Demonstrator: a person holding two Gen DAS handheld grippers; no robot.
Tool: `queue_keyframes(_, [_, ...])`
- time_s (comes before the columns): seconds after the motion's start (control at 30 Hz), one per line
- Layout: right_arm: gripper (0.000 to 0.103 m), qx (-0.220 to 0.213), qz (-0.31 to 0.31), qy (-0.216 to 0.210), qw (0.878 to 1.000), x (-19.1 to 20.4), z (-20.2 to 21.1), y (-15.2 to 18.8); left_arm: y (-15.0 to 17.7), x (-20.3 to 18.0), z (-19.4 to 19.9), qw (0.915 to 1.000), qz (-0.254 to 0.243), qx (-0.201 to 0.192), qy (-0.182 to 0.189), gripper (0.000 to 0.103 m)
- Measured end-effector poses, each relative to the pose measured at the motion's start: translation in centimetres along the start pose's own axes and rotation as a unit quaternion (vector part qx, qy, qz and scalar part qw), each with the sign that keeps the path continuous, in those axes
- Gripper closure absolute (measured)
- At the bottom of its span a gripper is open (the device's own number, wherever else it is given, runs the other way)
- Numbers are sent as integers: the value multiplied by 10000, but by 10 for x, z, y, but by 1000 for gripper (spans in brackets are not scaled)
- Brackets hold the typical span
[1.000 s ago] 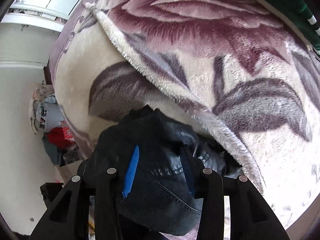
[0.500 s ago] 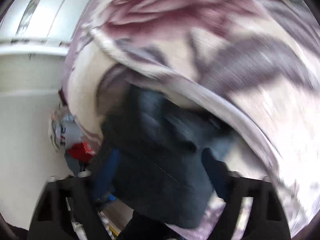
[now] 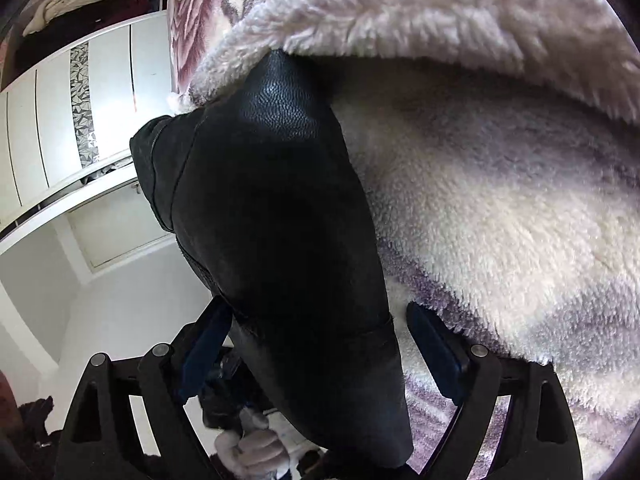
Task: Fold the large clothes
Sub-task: 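Lift the folded jacket with both tools and lay it onto the green garment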
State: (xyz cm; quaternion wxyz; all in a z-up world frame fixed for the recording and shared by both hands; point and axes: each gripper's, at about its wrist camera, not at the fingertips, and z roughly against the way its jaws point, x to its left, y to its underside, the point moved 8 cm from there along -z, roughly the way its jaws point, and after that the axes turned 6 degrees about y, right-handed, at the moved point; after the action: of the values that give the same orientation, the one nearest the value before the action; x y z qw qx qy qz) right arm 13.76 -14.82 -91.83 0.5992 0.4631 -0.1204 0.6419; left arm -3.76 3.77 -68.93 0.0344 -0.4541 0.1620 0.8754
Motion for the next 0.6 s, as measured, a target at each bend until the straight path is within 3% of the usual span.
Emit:
queue_keyframes(0.1, [12, 158, 66, -247, 9995, 10, 4, -6, -11, -9, -10, 9996, -173, -203, -55, 20])
queue_keyframes(0.2, [12, 267, 201, -404, 9986, 23, -22, -13, -21, -16, -15, 9978, -363, -533, -116, 20])
queue_keyframes(0.23, [12, 268, 259, -386, 9986, 26, -29, -15, -24, -19, -15, 9970, -431, -627, -165, 24])
queue_keyframes(0.3, [13, 170, 352, -406, 9984, 32, -36, -16, -30, -34, -12, 9929, -818, -836, -230, 55])
queue_keyframes(0.33, [18, 86, 353, -405, 9985, 34, -36, -15, -34, -39, -6, 9912, -965, -871, -264, 59])
queue_keyframes(0.4, [43, -177, 238, -571, 9979, 38, -33, -14, -39, -55, -2, 9882, -1183, -948, -233, 70])
queue_keyframes(0.5, [56, -471, 255, -635, 9965, 56, -27, -7, -46, -81, 6, 9853, -1381, -985, -224, 75])
queue_keyframes(0.6, [61, -731, 306, -666, 9946, 82, -19, -2, -53, -109, 12, 9835, -1524, -960, -149, 76])
